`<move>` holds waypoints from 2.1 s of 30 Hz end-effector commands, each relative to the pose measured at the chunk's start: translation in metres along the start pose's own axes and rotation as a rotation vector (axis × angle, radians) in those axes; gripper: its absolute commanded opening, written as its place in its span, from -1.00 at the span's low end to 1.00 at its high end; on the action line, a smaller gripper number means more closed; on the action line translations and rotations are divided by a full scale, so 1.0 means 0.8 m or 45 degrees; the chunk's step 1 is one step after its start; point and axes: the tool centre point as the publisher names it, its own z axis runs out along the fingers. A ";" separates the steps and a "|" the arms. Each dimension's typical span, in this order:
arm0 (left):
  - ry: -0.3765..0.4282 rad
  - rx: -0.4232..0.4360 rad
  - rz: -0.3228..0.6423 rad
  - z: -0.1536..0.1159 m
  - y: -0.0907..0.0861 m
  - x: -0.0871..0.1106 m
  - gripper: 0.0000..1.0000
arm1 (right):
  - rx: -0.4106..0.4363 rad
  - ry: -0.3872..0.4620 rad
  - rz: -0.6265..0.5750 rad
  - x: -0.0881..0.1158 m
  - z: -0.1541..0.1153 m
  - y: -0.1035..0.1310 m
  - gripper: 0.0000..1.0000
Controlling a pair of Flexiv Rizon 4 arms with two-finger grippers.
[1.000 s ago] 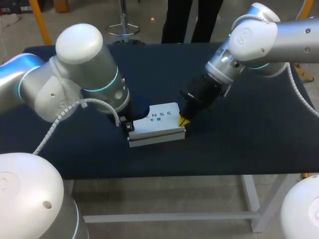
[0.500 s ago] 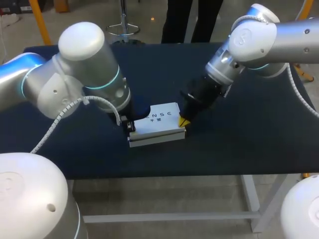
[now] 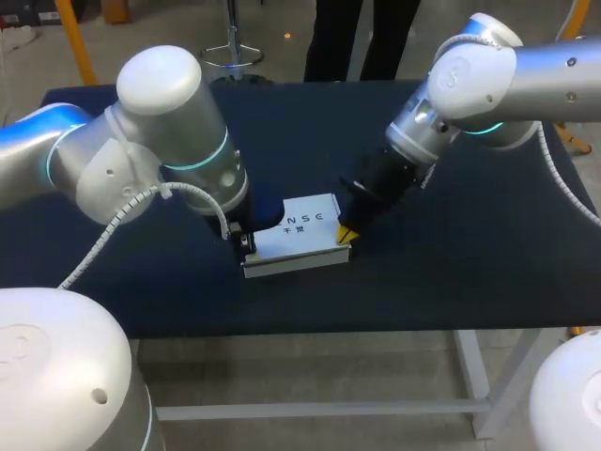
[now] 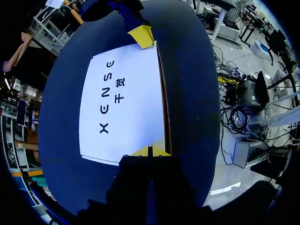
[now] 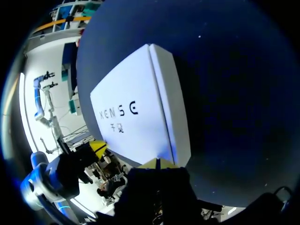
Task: Assemble the packaging by folding the flat box into shape, placing the metal phone stand inside, and closing the box properly
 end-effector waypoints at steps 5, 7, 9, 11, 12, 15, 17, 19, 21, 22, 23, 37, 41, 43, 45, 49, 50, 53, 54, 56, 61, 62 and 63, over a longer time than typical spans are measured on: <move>0.009 -0.004 0.000 0.014 -0.001 -0.002 -1.00 | 0.049 0.013 0.015 -0.016 0.015 0.016 -1.00; -0.001 0.003 0.001 0.009 -0.002 -0.001 -1.00 | 0.038 0.019 0.007 -0.014 0.010 0.012 -1.00; -0.022 0.009 0.007 0.002 -0.002 -0.001 -1.00 | 0.010 0.021 -0.014 -0.008 0.003 0.005 -1.00; -0.044 0.011 0.014 -0.005 -0.005 -0.001 -1.00 | -0.016 0.020 -0.034 -0.003 -0.004 -0.003 -1.00; -0.052 0.011 0.017 -0.009 -0.006 -0.001 -1.00 | -0.027 0.018 -0.043 0.000 -0.006 -0.006 -1.00; -0.069 0.013 0.026 -0.014 -0.009 0.000 -1.00 | -0.044 0.013 -0.058 0.004 -0.010 -0.013 -1.00; -0.071 0.013 0.031 -0.014 -0.011 0.000 -1.00 | -0.048 0.011 -0.060 0.004 -0.010 -0.013 -1.00; -0.061 0.009 0.038 -0.009 -0.013 -0.001 -1.00 | -0.042 0.010 -0.053 0.000 -0.006 -0.010 -1.00; -0.045 0.001 0.041 -0.002 -0.015 -0.001 -1.00 | -0.026 0.014 -0.041 -0.005 -0.002 -0.005 -1.00; -0.035 -0.001 0.039 0.002 -0.015 -0.002 -1.00 | -0.018 0.014 -0.034 -0.007 0.000 -0.002 -1.00; -0.028 -0.003 0.038 0.005 -0.014 -0.002 -1.00 | -0.009 0.015 -0.027 -0.010 0.003 0.000 -1.00; -0.070 -0.004 0.020 -0.016 -0.014 0.004 -1.00 | -0.035 0.056 -0.073 -0.010 -0.014 -0.015 -1.00; -0.111 -0.022 0.024 -0.036 -0.026 0.012 -0.80 | -0.088 0.074 -0.108 -0.007 -0.033 -0.030 -0.87; -0.118 -0.034 0.019 -0.044 -0.031 0.017 -0.13 | -0.120 0.076 -0.119 -0.008 -0.043 -0.038 -0.73; -0.119 -0.053 -0.003 -0.050 -0.037 0.022 1.00 | -0.162 0.067 -0.135 -0.009 -0.051 -0.043 -0.46; -0.081 -0.100 -0.133 -0.061 -0.048 0.035 1.00 | -0.303 0.054 -0.235 -0.017 -0.081 -0.057 1.00; -0.074 -0.104 -0.150 -0.062 -0.049 0.037 1.00 | -0.329 0.051 -0.255 -0.020 -0.085 -0.060 1.00; -0.080 -0.128 -0.225 -0.068 -0.055 0.051 1.00 | -0.474 0.043 -0.339 -0.035 -0.109 -0.076 1.00; -0.079 -0.128 -0.248 -0.069 -0.056 0.054 1.00 | -0.498 0.048 -0.355 -0.038 -0.113 -0.079 1.00; -0.074 -0.144 -0.320 -0.071 -0.059 0.060 1.00 | -0.559 0.047 -0.416 -0.048 -0.124 -0.087 1.00; -0.196 -0.234 -0.581 -0.074 -0.068 0.081 1.00 | -0.732 0.009 -0.437 -0.065 -0.151 -0.108 1.00; -0.270 -0.282 -0.640 -0.073 -0.071 0.085 1.00 | -0.732 0.009 -0.437 -0.065 -0.151 -0.108 1.00; -0.270 -0.282 -0.640 -0.073 -0.071 0.085 1.00 | -0.732 0.009 -0.437 -0.065 -0.151 -0.108 1.00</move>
